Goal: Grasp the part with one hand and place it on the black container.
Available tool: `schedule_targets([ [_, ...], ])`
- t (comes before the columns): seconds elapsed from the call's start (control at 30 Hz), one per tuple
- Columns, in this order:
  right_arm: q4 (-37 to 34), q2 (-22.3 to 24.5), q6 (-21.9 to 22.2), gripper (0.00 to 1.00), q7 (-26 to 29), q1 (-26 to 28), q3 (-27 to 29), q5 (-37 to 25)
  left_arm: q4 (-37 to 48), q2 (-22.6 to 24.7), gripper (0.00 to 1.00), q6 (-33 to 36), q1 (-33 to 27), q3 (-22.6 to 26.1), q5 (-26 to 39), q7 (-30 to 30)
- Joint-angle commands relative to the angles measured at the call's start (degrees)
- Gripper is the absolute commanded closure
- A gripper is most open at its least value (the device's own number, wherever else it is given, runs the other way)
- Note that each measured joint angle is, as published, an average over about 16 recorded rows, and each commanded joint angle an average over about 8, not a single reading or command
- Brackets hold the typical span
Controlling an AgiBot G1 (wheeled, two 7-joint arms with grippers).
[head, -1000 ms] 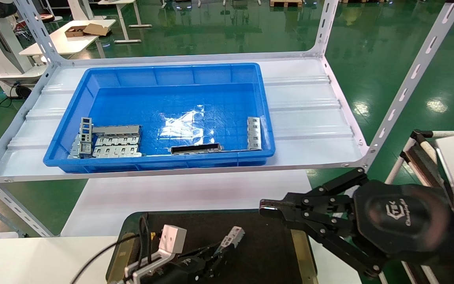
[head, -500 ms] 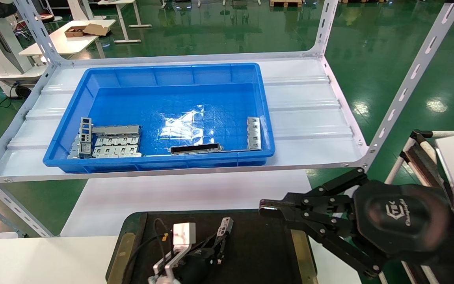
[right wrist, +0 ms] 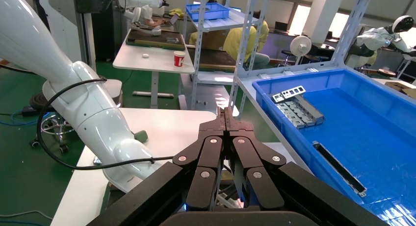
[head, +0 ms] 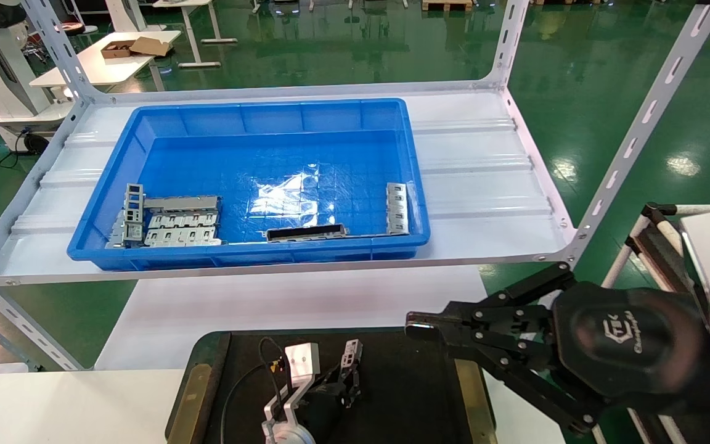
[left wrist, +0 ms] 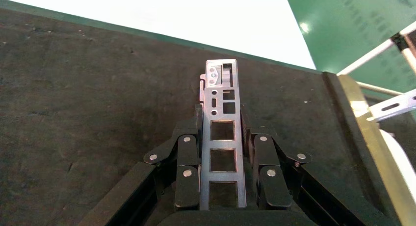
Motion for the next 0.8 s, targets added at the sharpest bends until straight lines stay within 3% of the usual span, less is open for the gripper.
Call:
schedule_targets([
  [0.03, 0.00, 0.00, 0.00, 1.00, 0.00, 0.00, 0.00, 0.00, 0.15, 0.44, 1.00, -1.17, -0.32, 0.73, -1.38, 0.90],
  [0.1, 0.00, 0.00, 0.00, 0.94, 0.00, 0.00, -0.01, 0.01, 0.15, 0.63, 1.00, -2.08, -0.42, 1.16, -2.05, 1.48],
  [0.13, 0.00, 0.00, 0.00, 0.82, -0.01, 0.00, -0.01, 0.01, 0.16, 0.70, 1.00, -2.44, -0.45, 1.34, -2.33, 1.70],
  [0.2, 0.00, 0.01, 0.01, 0.57, -0.01, 0.00, -0.01, 0.01, 0.22, 0.82, 0.89, -3.01, -0.52, 1.64, -2.84, 2.03],
  [0.3, 0.00, 0.01, 0.01, 0.20, -0.01, 0.00, -0.02, 0.01, 0.43, 0.93, 0.54, -3.50, -0.62, 1.99, -3.51, 2.27],
  [0.37, 0.00, 0.01, 0.01, 0.01, -0.01, 0.01, -0.02, 0.02, 0.58, 0.98, 0.29, -3.65, -0.68, 2.18, -3.96, 2.32],
  [0.43, 0.00, 0.01, 0.01, 0.00, -0.01, 0.01, -0.03, 0.02, 0.71, 1.01, 0.09, -3.70, -0.75, 2.38, -4.39, 2.34],
  [0.5, 0.00, 0.01, 0.01, 0.00, -0.02, 0.01, -0.03, 0.02, 0.83, 1.02, 0.00, -3.72, -0.79, 2.55, -4.79, 2.31],
  [0.8, 0.00, 0.02, 0.02, 0.00, -0.03, 0.01, -0.05, 0.03, 1.02, 0.86, 0.00, -3.51, -0.97, 3.02, -5.68, 1.87],
])
